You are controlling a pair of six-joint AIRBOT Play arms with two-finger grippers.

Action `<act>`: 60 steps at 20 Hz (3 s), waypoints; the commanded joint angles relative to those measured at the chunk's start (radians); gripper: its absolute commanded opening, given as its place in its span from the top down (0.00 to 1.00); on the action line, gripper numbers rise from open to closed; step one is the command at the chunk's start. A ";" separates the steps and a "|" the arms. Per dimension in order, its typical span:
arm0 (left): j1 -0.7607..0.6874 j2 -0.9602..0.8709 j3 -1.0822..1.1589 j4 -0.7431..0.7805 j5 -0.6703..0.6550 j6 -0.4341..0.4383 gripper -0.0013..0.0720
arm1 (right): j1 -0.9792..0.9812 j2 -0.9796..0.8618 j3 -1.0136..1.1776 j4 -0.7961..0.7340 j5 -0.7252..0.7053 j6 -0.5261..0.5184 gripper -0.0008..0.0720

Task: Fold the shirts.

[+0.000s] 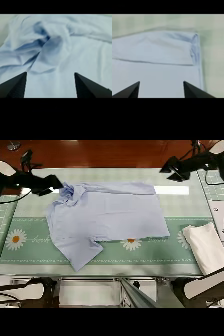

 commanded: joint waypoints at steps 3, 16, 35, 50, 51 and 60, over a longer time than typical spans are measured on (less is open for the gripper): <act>0.253 0.077 -0.219 0.097 -0.357 -0.003 0.02 | -0.111 0.185 -0.257 -0.148 0.160 -0.117 0.15; 0.396 0.313 -0.893 -0.365 -0.022 0.259 0.02 | -0.137 0.620 -1.047 0.305 -0.218 -0.273 0.15; 0.328 0.313 -0.866 -0.402 0.006 0.304 0.96 | -0.171 0.451 -1.120 0.093 -0.237 -0.103 0.15; 0.328 0.465 -0.080 -0.802 -0.050 0.394 0.96 | -0.026 0.438 -0.034 -0.052 -0.114 0.011 0.95; 0.328 0.468 0.053 -0.732 -0.044 0.347 0.96 | -0.026 0.444 0.097 -0.070 -0.100 0.019 0.95; 0.328 0.618 0.686 -0.244 -0.119 0.106 0.96 | -0.026 0.809 0.327 -0.149 -0.002 -0.018 0.95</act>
